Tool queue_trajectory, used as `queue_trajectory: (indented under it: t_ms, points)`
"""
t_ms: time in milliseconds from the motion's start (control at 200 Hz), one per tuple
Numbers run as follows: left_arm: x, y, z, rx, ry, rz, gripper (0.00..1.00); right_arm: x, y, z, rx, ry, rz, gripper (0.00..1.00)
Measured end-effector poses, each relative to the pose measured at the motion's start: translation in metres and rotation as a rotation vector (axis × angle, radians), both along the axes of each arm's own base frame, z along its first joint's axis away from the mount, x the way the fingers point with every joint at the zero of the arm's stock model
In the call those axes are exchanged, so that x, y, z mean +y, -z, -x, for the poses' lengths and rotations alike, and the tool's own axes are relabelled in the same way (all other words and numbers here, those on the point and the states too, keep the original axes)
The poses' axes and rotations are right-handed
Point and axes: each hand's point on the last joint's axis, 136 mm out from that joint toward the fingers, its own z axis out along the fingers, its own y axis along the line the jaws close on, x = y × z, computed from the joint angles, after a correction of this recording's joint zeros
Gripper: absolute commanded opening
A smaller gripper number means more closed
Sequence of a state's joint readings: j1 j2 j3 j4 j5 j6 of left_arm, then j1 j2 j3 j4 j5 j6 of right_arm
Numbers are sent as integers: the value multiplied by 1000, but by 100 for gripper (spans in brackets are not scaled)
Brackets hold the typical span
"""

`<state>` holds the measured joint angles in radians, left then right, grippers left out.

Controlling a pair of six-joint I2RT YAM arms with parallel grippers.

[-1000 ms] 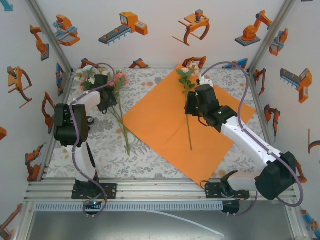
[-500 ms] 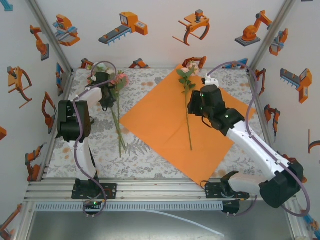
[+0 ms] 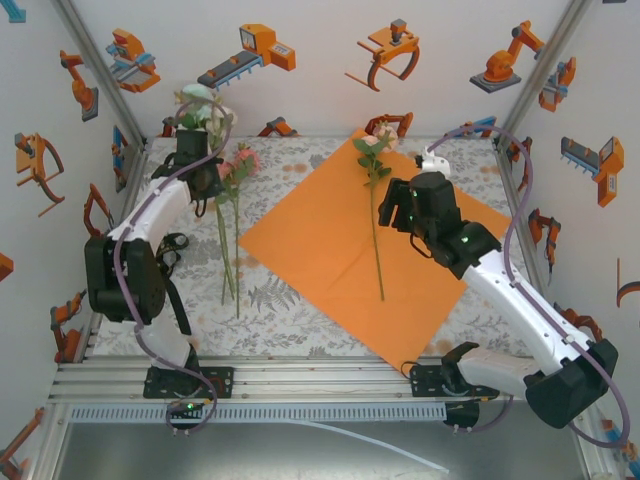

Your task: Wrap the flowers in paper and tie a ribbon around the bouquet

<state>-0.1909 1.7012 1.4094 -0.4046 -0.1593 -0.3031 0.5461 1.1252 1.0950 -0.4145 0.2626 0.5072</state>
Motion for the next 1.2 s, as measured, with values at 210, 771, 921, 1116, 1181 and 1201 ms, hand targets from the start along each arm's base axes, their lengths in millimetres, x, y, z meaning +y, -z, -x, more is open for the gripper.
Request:
queue_trajectory:
  t_ms: [210,771,921,1116,1181,1201]
  points:
    - [-54,-50,16,-63,39,104,0,-17,3,-4,27,71,-29,65]
    - [-347,23,-31,17,163,454,0,-63,-4,21,47,176,-142,65]
    - [-388,44,-22,35,208,466,0,-60,11,25,83,157,-136,65]
    - [-416,58,-24,31,259,500,0,-58,25,27,115,142,-129,65]
    - [-417,70,-26,45,255,501,0,-58,27,28,119,140,-125,65]
    - [-417,74,-26,50,253,501,0,-58,28,28,120,140,-125,65]
